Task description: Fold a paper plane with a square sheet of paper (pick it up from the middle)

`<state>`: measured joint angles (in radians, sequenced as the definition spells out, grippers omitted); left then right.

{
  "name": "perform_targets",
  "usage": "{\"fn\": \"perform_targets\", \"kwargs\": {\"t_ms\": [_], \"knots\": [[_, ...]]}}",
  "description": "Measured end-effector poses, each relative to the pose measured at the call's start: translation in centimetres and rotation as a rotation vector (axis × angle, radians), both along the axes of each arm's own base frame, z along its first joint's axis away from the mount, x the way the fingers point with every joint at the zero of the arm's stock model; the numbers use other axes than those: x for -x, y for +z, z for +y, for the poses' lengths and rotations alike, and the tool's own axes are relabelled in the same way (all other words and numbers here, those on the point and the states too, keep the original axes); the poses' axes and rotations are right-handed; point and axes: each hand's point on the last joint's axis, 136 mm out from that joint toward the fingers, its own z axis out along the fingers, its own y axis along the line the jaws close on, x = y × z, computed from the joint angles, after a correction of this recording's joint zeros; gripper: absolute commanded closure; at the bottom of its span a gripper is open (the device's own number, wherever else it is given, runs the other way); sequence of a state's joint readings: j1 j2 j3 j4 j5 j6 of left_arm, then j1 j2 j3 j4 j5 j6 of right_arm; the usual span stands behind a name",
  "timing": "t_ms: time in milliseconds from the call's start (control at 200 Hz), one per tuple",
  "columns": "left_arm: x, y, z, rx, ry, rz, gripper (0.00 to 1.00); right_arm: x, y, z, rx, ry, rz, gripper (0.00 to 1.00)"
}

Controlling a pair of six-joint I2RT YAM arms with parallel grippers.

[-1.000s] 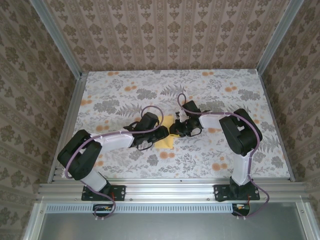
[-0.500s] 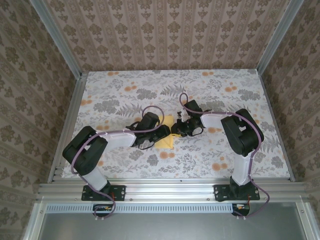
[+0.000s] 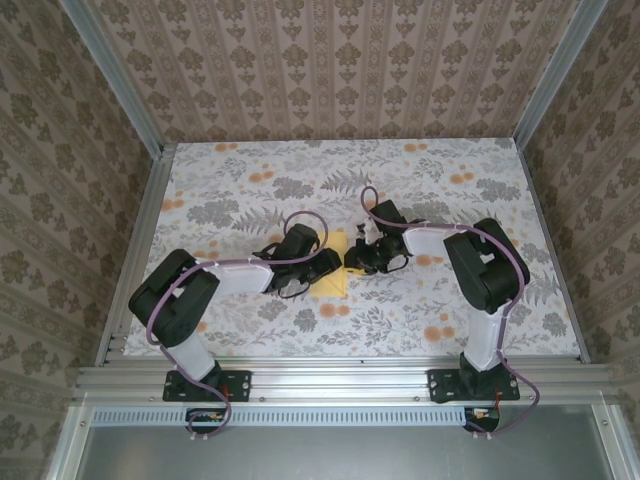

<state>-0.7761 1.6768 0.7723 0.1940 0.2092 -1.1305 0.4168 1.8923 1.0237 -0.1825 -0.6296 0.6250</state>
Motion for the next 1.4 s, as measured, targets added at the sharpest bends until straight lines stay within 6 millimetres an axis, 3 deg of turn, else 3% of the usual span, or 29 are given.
{"fn": "perform_targets", "kwargs": {"t_ms": [190,340,870,1050,1190,1400], "knots": [[0.0,0.0,0.0,0.0,0.001,0.001,0.72,-0.7,2.3,-0.1,-0.059,-0.004,-0.061,0.7],[0.0,0.0,0.0,0.0,0.002,0.002,0.75,-0.8,2.8,0.5,-0.091,0.013,-0.077,0.7],[0.0,-0.1,0.1,-0.006,0.005,0.004,0.77,0.1,1.1,0.8,-0.068,0.04,-0.031,0.7],[0.0,-0.2,0.1,-0.008,0.005,0.006,0.77,0.5,1.3,1.7,-0.086,0.069,-0.028,0.77],[0.1,-0.4,0.2,-0.012,0.004,0.01,0.74,0.6,1.0,1.9,-0.081,0.081,-0.029,0.86],[0.6,-0.4,0.6,-0.012,0.001,0.008,0.57,0.0,0.7,1.6,-0.04,0.094,-0.06,0.91]]}}
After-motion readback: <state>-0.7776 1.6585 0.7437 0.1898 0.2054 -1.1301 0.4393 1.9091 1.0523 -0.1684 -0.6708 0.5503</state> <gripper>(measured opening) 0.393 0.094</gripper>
